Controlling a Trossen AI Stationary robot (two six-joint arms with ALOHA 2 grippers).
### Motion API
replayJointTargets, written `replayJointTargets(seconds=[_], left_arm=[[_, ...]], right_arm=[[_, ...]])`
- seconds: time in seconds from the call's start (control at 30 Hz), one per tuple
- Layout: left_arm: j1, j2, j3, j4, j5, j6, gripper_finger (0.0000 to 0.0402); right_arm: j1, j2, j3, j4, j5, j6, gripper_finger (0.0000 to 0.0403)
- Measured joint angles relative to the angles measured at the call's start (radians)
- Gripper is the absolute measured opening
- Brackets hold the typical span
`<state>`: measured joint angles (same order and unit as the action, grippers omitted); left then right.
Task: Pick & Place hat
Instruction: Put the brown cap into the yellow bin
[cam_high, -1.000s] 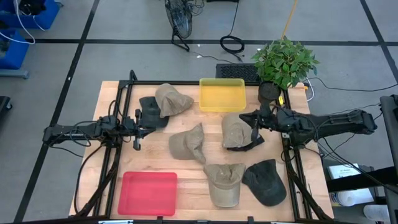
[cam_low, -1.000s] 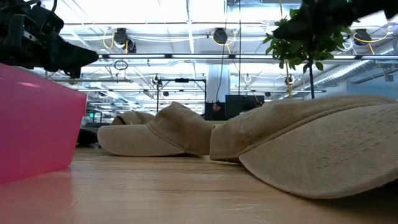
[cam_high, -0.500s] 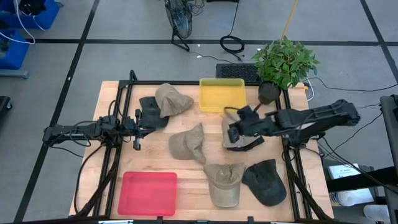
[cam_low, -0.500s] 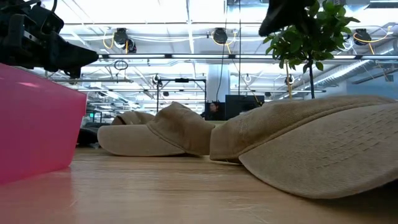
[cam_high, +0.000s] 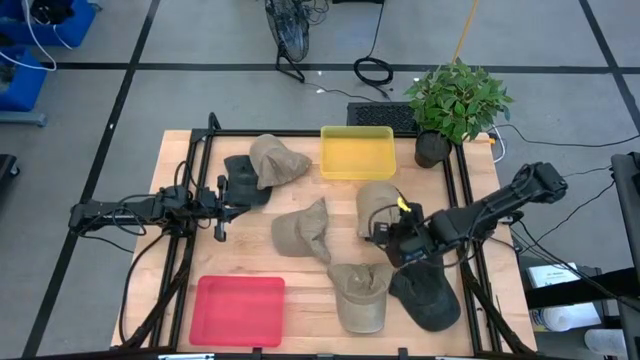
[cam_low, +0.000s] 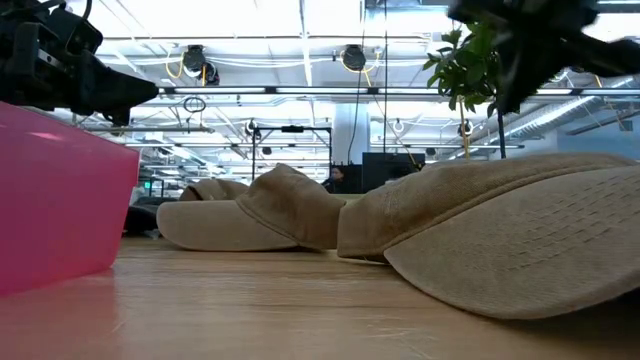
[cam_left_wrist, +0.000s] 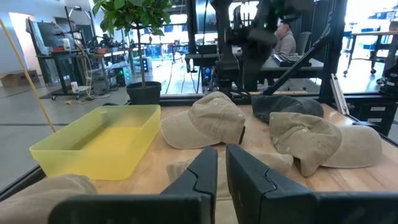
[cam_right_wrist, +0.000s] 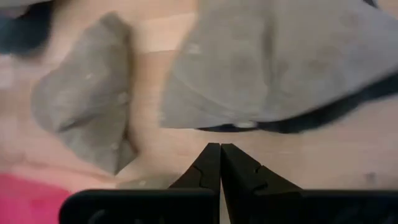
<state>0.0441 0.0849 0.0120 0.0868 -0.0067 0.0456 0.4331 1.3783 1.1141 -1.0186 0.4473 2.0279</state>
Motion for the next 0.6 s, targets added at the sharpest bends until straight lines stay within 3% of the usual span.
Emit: replayJointTargets(seconds=[0.23, 0.4, 0.6], left_arm=[[0.0, 0.0, 0.0, 0.023, 0.004, -0.006, 0.0037], [0.0, 0.0, 0.0, 0.025, 0.005, -0.007, 0.0037], [0.0, 0.0, 0.0, 0.046, 0.005, -0.006, 0.0037]], right_arm=[[0.073, -0.003, -0.135, 0.12, 0.02, 0.124, 0.0029], [0.092, -0.024, -0.244, 0.271, 0.03, 0.16, 0.0082], [0.093, -0.064, -0.385, 0.498, 0.143, 0.16, 0.0155]])
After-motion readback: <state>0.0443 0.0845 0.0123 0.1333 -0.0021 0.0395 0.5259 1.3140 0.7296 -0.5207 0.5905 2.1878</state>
